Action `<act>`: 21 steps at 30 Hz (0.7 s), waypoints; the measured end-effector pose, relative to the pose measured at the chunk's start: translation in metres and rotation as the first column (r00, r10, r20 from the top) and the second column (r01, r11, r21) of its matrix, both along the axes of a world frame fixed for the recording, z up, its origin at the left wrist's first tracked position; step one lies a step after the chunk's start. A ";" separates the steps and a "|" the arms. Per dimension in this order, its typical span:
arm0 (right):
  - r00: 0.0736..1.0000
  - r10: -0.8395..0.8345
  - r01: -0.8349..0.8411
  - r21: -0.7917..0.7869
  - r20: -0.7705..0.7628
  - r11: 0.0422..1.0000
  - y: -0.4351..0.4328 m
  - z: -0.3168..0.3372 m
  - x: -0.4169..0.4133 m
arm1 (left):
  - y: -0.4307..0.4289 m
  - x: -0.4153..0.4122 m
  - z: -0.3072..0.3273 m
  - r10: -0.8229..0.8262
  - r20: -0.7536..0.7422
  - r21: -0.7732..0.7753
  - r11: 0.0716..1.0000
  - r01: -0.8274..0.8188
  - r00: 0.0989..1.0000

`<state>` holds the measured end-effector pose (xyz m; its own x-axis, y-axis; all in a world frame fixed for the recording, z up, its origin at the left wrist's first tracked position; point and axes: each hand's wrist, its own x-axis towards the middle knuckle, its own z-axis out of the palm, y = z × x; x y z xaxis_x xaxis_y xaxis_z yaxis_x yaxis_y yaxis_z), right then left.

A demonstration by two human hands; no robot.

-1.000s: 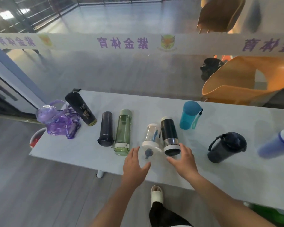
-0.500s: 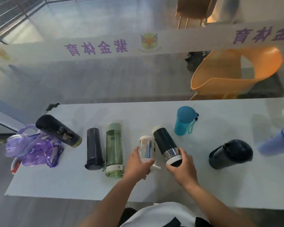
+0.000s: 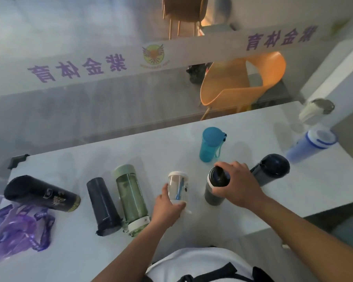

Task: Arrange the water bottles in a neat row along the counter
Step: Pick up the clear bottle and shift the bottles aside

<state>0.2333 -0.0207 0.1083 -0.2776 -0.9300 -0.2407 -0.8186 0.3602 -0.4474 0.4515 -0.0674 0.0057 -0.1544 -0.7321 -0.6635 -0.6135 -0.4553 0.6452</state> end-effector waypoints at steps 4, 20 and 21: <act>0.998 -0.024 0.025 0.003 -0.053 1.000 0.009 -0.003 0.006 | 0.004 0.008 0.000 -0.132 0.049 -0.149 0.979 0.138 0.990; 0.977 -0.160 0.172 -0.073 0.144 0.982 0.064 -0.020 0.112 | -0.018 0.036 -0.003 -0.148 -0.147 -0.029 0.989 0.145 0.978; 0.960 -0.212 0.209 0.032 0.185 0.977 0.068 -0.036 0.116 | -0.017 0.036 -0.001 -0.152 -0.151 -0.004 0.988 0.153 0.977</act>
